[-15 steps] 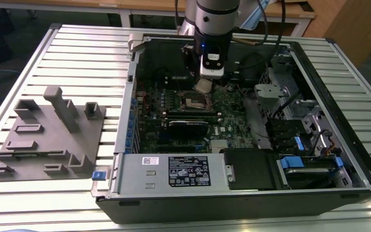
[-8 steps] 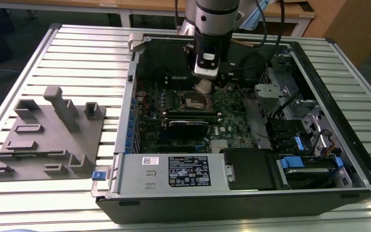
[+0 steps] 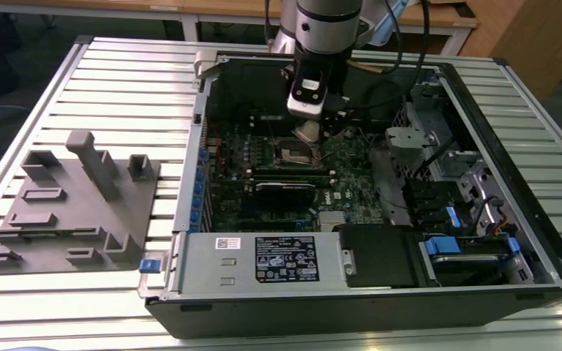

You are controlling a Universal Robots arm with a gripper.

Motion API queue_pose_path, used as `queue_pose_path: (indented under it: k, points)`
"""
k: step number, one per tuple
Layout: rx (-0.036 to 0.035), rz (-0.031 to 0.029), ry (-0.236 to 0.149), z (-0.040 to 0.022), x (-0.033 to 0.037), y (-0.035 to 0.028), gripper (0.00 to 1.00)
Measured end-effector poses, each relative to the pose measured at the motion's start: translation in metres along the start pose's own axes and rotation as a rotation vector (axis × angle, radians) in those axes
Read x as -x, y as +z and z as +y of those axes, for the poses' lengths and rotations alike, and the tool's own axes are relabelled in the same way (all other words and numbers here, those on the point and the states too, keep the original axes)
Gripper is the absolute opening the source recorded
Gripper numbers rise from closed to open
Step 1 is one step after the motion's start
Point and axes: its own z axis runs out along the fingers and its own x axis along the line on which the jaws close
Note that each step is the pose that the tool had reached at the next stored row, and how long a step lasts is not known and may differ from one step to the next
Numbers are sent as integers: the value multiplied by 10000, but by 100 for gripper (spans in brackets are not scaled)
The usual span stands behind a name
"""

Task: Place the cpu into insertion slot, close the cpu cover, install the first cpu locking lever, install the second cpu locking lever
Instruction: 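Place the cpu into insertion slot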

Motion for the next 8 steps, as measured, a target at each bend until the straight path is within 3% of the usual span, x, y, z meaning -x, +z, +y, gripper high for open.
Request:
queue_pose_path:
  k: [8]
  points:
    - [0, 0, 2, 0, 0, 0, 54]
